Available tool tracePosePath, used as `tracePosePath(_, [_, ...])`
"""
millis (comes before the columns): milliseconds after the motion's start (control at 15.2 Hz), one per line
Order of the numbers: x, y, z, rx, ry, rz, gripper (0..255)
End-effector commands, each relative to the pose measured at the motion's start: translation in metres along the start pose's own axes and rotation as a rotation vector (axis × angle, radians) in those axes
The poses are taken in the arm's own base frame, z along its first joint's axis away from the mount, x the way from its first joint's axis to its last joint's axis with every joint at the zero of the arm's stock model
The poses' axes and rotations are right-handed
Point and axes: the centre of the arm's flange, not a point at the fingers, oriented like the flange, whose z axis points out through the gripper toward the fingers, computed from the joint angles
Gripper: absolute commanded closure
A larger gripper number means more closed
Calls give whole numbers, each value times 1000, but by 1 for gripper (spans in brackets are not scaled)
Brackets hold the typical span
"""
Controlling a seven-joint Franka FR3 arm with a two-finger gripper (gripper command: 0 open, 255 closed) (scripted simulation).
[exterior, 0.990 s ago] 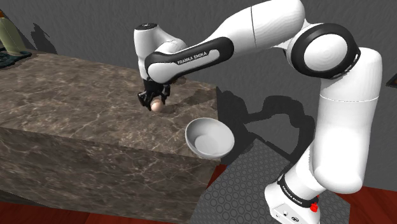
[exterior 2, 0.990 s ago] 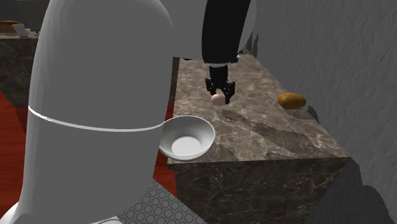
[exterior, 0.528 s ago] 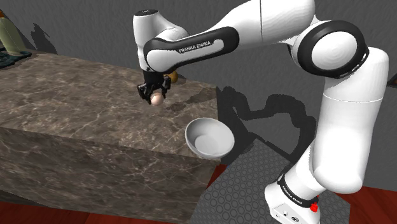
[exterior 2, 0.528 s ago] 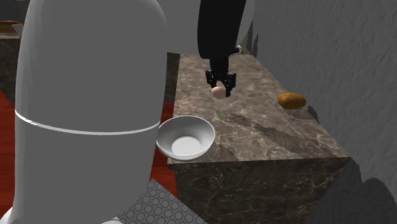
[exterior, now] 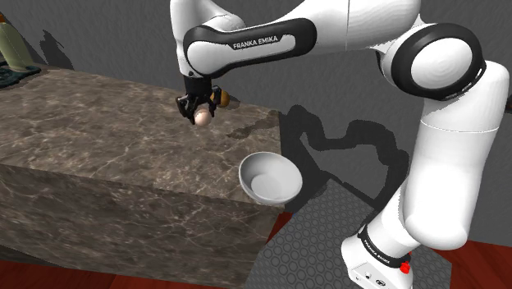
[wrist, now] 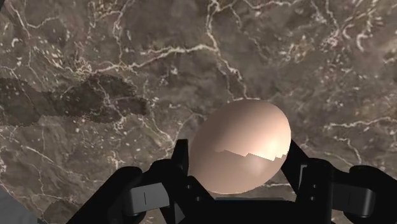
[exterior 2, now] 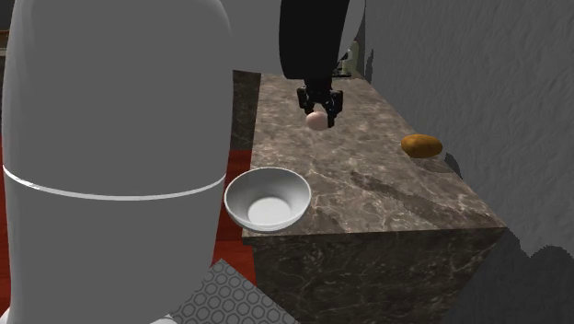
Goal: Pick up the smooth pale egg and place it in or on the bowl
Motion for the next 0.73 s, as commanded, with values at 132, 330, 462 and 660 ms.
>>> tracePosePath(132, [1, 3, -21, 0, 0, 0, 255])
tracePosePath(330, [2, 6, -37, 0, 0, 0, 255])
tracePosePath(462, [2, 6, -43, 0, 0, 0, 255])
tracePosePath(660, [-36, 16, -43, 0, 0, 0, 255])
